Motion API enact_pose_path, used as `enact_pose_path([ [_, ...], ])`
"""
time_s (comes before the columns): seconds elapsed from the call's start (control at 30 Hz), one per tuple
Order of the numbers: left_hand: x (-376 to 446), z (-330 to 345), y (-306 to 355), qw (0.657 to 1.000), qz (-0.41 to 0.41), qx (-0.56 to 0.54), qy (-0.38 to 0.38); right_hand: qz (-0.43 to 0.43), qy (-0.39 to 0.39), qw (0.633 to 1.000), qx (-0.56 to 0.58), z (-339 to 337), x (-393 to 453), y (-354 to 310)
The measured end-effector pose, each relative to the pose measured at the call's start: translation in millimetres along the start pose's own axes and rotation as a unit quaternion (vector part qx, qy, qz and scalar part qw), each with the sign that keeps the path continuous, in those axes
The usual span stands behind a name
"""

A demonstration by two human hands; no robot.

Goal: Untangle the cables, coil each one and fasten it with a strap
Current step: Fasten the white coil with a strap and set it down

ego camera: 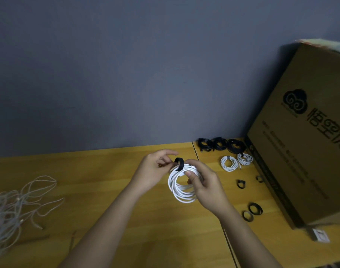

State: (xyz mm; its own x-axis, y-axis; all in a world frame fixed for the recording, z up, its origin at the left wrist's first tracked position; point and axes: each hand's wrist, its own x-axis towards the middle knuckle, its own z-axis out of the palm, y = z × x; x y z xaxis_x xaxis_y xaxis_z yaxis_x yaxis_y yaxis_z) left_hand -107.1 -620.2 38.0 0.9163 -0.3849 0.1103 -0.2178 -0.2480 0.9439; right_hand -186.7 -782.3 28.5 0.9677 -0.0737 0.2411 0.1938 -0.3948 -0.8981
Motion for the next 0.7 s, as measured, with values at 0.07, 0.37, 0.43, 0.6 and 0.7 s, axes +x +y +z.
enact_pose_path([
  [0.07,0.5,-1.8,-0.8,1.000,-0.007,-0.024,-0.014,0.015,0.001,0.999,0.037,-2.7,2.4,-5.2],
  [0.37,-8.9,0.4,6.9,0.994,0.014,-0.086,-0.061,0.038,0.024,0.988,0.147,-2.5,9.8,-16.2],
  [0.43,-10.3,-0.5,7.7,0.995,0.017,-0.075,-0.070,0.047,0.024,0.985,0.165,-1.8,10.9,-18.0],
  [0.6,-12.2,-5.2,1.2,0.994,0.003,-0.047,-0.102,0.100,-0.014,0.977,0.187,-4.1,12.4,-20.3],
  [0.7,-14.7,-6.7,0.0,0.992,-0.012,-0.037,-0.118,0.109,-0.031,0.976,0.187,-3.0,11.9,-20.2],
])
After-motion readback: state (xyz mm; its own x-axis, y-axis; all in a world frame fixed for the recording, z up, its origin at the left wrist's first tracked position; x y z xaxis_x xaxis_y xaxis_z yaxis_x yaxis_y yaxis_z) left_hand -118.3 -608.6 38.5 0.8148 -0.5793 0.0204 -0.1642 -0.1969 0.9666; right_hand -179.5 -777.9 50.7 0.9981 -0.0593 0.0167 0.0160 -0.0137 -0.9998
